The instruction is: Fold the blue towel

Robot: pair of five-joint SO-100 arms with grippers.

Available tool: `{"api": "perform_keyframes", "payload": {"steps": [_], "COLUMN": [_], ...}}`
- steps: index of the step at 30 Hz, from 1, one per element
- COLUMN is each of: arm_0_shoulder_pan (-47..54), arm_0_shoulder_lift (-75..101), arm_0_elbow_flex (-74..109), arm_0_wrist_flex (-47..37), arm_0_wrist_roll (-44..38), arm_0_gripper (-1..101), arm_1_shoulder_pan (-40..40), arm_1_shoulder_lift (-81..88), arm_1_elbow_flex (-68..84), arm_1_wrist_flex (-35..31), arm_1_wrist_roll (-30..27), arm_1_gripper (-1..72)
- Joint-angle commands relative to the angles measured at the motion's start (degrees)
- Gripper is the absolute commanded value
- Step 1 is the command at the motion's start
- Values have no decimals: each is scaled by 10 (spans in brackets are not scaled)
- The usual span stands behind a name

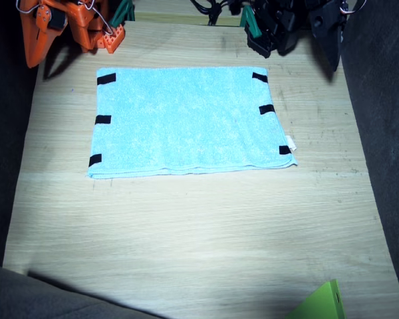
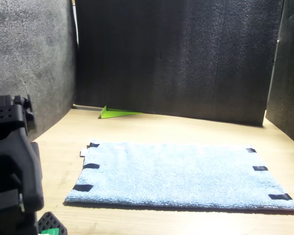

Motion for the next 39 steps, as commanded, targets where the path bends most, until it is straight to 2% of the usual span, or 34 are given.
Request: {"api": "perform_keyframes", "payload": {"steps": [1, 10, 16, 22, 25, 33, 39], "arm_0_shoulder_pan": [0, -4, -7, -5, -9, -27, 4], "arm_0_shoulder_lift": [4, 4, 4, 4, 4, 4, 4], "arm_0_elbow_flex": [6, 13, 13, 13, 13, 12, 12], "arm_0_wrist_flex": [3, -7, -5, -4, -4, -3, -2], "arm_0_wrist_roll": [25, 68, 67, 66, 68, 75, 54], "arm_0_gripper": [-4, -4, 19, -2, 28, -3, -1], "arm_1_shoulder_pan": [5, 25, 28, 24, 4, 5, -2], "arm_1_shoulder_lift": [4, 3, 3, 3, 3, 4, 4], "arm_1_elbow_flex": [-4, -4, -4, -4, -4, -4, -4], "arm_1_wrist_flex": [11, 11, 11, 11, 11, 11, 11], "arm_1_wrist_roll": [7, -9, -11, -5, 6, 6, 13], "arm_1_gripper": [-1, -1, -1, 0, -1, -1, -1]}}
